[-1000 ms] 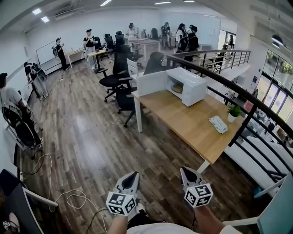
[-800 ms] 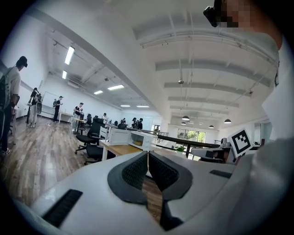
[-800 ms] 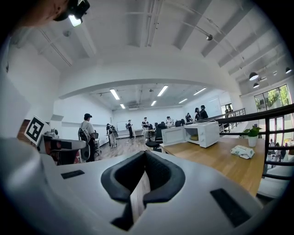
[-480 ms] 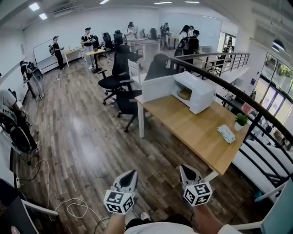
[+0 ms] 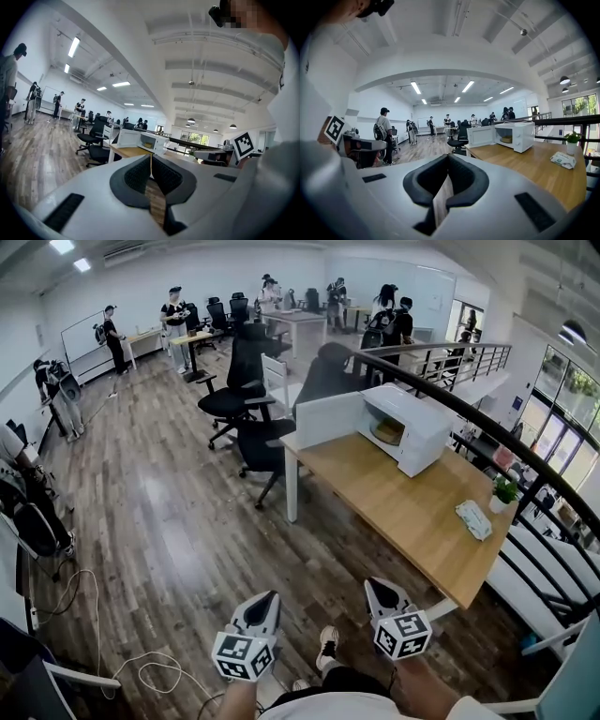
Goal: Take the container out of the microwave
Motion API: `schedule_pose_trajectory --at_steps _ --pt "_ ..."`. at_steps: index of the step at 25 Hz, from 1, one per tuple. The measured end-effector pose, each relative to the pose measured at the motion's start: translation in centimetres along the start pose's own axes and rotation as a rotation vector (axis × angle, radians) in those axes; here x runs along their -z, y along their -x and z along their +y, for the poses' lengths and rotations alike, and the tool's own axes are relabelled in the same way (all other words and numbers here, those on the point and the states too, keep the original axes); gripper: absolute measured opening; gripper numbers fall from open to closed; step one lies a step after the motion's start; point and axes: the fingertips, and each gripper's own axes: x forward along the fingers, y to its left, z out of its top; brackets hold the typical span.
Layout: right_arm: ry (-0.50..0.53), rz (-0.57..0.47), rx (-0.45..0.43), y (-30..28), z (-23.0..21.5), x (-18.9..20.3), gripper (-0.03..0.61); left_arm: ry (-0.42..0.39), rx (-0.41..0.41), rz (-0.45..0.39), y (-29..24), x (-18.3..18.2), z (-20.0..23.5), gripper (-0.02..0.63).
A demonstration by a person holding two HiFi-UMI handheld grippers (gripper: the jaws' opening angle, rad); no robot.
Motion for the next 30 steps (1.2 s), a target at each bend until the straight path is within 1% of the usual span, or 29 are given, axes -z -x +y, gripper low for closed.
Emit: schedule_pose_trajectory --at_steps 5,12,17,21,26,30 --pt "-0.020 0.000 -0.020 -5.3 -1.3 -0.4 0.023 0.004 -0.019 0.013 -3.5 -0.6 3.1 0.037" --pt "-0.038 -0.009 -0.032 -12.9 -5.5 -2.3 0.023 -0.017 -0.039 0.010 -10.9 -3.7 7.0 0.037" --pt "-0.051 -0.011 -0.026 -17.7 -9.9 -4.0 0.023 -0.024 -0.043 0.018 -16.8 -5.6 8.5 0.037" --pt "-0.077 -0.015 -0.023 -21.5 -13.7 -4.4 0.023 -0.033 -0.046 0.041 -21.9 -6.3 9.5 0.037" --pt "-0.108 -0.012 -0.012 -25.4 -18.8 -4.2 0.023 -0.058 -0.031 0.061 -28.6 -7.3 10.1 0.037" --pt "-0.139 -0.020 0.020 -27.8 -22.9 -4.6 0.023 -0.078 0.000 0.074 -33.5 -7.9 9.8 0.037"
